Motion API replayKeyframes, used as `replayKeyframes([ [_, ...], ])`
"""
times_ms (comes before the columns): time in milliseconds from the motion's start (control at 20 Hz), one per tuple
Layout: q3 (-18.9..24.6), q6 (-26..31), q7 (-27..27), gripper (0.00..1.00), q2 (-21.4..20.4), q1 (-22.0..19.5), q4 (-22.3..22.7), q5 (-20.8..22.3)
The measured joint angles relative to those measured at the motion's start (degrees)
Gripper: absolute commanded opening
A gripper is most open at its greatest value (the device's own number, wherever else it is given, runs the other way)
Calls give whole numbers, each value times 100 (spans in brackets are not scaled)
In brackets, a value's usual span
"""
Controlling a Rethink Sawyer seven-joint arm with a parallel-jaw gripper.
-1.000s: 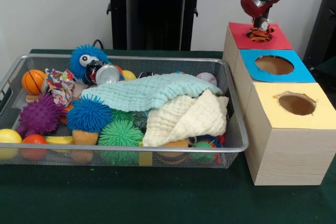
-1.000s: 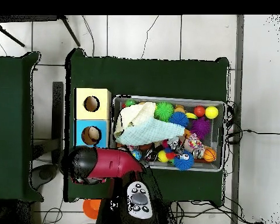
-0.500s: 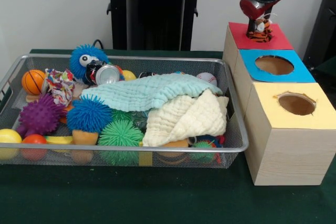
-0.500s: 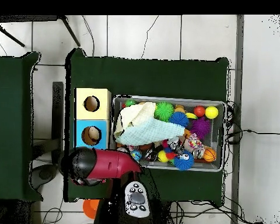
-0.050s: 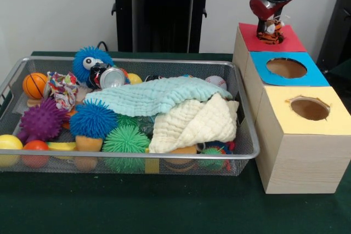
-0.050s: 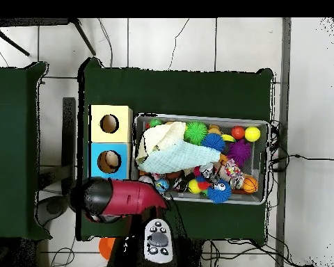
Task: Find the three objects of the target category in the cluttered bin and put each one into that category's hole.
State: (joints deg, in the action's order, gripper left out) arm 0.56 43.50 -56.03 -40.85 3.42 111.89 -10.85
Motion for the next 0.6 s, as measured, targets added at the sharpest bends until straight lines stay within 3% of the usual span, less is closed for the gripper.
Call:
replayKeyframes([
  [600,-1072,1,-88,100,-25,868,-417,432],
])
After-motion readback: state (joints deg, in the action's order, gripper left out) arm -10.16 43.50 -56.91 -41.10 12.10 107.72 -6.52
